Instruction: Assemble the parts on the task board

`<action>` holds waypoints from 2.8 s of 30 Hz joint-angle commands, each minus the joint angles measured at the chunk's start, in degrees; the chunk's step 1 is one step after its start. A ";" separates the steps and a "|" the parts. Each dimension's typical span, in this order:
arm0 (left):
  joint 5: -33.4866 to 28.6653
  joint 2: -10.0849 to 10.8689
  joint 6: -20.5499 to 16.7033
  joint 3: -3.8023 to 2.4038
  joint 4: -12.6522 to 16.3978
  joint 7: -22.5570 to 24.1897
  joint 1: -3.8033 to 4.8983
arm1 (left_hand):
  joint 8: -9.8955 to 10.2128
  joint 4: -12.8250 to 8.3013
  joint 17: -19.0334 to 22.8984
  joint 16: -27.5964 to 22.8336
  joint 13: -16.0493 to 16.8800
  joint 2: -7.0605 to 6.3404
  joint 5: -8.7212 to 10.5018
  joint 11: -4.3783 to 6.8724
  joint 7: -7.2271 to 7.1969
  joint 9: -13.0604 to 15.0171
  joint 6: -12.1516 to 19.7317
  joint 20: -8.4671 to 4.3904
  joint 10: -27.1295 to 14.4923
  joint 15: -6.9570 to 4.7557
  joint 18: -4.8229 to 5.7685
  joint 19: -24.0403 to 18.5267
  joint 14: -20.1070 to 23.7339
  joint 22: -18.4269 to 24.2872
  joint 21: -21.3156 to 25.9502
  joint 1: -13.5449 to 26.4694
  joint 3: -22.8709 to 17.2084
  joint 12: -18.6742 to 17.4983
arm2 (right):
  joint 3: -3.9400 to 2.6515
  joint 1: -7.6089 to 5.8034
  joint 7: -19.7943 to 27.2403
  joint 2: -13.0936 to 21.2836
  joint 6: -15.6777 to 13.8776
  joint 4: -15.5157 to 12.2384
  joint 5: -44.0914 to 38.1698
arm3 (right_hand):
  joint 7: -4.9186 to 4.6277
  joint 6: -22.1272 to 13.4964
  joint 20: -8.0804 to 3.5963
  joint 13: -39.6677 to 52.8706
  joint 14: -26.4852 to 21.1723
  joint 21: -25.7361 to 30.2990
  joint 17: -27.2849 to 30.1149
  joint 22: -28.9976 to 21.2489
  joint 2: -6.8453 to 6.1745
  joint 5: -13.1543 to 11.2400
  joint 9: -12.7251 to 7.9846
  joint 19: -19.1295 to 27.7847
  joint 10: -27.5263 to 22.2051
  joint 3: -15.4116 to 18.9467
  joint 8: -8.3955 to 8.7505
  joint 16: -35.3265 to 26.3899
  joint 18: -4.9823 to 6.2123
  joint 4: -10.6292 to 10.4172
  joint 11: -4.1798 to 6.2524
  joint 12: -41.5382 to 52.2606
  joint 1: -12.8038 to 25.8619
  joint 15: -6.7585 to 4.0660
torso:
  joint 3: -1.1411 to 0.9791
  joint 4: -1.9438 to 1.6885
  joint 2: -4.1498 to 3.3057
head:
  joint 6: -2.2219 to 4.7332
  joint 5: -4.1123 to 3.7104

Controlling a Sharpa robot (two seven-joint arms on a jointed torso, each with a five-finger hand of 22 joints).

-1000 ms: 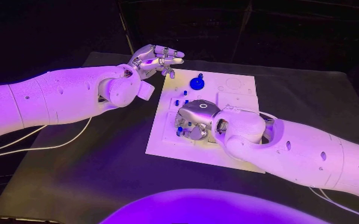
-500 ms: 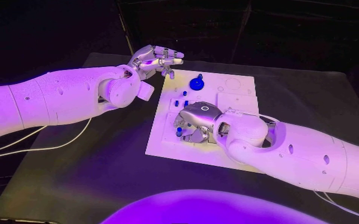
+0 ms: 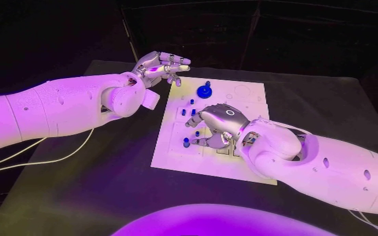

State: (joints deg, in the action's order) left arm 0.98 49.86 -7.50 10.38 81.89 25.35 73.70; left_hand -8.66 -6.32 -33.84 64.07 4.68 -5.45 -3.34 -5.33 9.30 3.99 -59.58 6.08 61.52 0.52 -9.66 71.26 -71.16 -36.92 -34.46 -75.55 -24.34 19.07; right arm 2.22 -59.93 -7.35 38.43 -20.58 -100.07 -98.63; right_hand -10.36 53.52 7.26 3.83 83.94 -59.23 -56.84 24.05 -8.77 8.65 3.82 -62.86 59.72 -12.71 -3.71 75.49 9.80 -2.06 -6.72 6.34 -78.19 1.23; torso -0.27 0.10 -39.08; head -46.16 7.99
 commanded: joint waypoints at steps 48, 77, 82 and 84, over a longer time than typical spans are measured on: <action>0.08 2.14 0.40 -0.03 2.37 0.88 0.05 | -0.32 -0.20 0.08 0.27 0.11 0.52 -0.30 0.12 -0.07 -0.01 0.18 -0.17 -0.43 -0.20 -0.80 0.32 0.03 0.13 0.30 0.05 0.38 0.25 | -0.79 3.11 -21.04 19.55 3.43 -6.27 12.70 | 5.04 4.60 -4.15 72.82 4.59 -10.87 -25.53 19.66 3.50 8.36 4.17 -9.33 23.32 21.66 -15.34 12.03 -2.09 -13.07 5.91 74.56 5.95 -4.33 | 0.61 1.62 0.91 | 1.54 -9.34; 0.08 2.42 0.79 -0.03 2.46 0.49 0.05 | -0.34 -0.20 0.23 0.22 0.11 0.49 -0.29 0.10 -0.05 -0.01 0.21 -0.17 -0.47 -0.19 -0.80 0.32 0.08 0.15 0.32 0.07 0.43 0.29 | -0.79 5.03 -22.59 16.70 5.98 -4.42 11.51 | 5.19 4.58 -4.20 72.34 4.54 -10.66 -25.47 19.40 3.67 8.45 4.77 -9.04 22.84 22.28 -16.22 11.97 -2.04 -14.34 6.02 74.04 5.84 -4.41 | 0.62 1.63 0.89 | 1.06 -9.26; 0.08 2.43 0.96 -0.03 2.52 0.52 0.05 | -0.34 -0.20 0.23 0.22 0.11 0.49 -0.29 0.10 -0.05 -0.01 0.21 -0.17 -0.47 -0.19 -0.80 0.32 0.08 0.15 0.32 0.07 0.43 0.29 | -0.79 5.07 -22.52 16.75 5.61 -4.24 12.20 | 5.31 4.69 -4.27 72.52 4.57 -10.74 -25.65 19.64 4.39 9.49 5.12 -9.12 22.87 22.17 -16.76 12.00 -2.08 -14.15 6.13 74.05 4.76 -4.49 | 0.61 1.48 0.86 | 0.98 -9.38; 0.08 2.48 1.02 -0.03 2.55 0.53 0.05 | -0.34 -0.20 0.27 0.21 0.11 0.48 -0.28 0.09 -0.04 -0.01 0.22 -0.17 -0.50 -0.19 -0.80 0.32 0.10 0.16 0.34 0.10 0.46 0.31 | -0.80 5.08 -22.12 16.86 4.40 -4.48 12.54 | 5.37 4.78 -4.32 72.71 4.60 -10.84 -25.84 19.87 4.98 10.03 5.28 -9.23 22.98 22.03 -17.01 12.06 -2.11 -14.03 6.19 74.14 4.20 -4.55 | 0.57 1.61 0.88 | 0.98 -9.22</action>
State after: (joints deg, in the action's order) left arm 0.98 52.27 -7.30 10.38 84.29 25.43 73.67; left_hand -8.66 -6.48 -33.66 64.07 4.70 -5.45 -3.34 -5.31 9.30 3.99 -59.58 6.08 61.50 0.52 -9.66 71.26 -71.16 -36.83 -34.41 -75.55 -24.18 19.07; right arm 1.18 -55.11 -29.18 55.16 -15.97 -104.71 -86.75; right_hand -5.20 58.20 3.06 74.93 83.94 -69.85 -74.93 43.81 -4.53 18.36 8.89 -71.99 82.81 9.70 -20.46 87.20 8.83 -16.14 -0.82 80.70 -73.41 -2.89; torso 0.35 1.68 -38.19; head -45.18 -1.36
